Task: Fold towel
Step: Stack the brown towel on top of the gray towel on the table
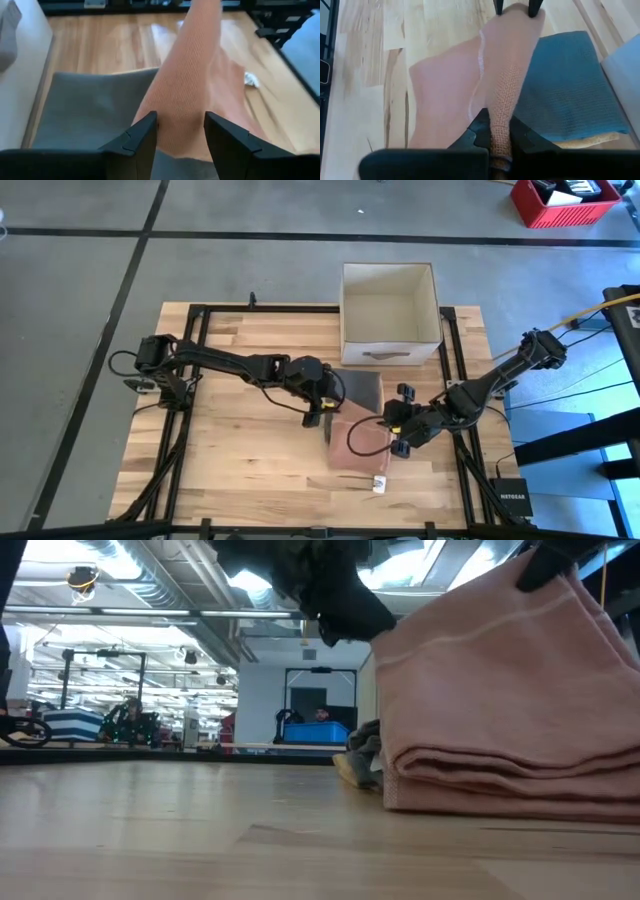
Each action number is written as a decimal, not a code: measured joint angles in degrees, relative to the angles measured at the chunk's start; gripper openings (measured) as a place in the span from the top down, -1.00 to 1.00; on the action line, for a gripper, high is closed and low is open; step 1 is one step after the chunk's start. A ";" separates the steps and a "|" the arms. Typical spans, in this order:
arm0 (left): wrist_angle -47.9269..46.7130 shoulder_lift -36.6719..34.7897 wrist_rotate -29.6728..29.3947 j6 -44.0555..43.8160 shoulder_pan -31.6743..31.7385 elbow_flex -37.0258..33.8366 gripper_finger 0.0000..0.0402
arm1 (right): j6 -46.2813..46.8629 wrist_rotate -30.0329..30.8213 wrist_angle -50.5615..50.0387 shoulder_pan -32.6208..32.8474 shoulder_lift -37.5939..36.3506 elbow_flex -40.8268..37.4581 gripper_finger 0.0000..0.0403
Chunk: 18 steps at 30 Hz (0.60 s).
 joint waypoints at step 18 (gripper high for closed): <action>0.13 0.72 -6.04 7.54 0.54 0.00 0.23 | 0.03 -0.17 0.49 -0.04 0.00 0.09 0.91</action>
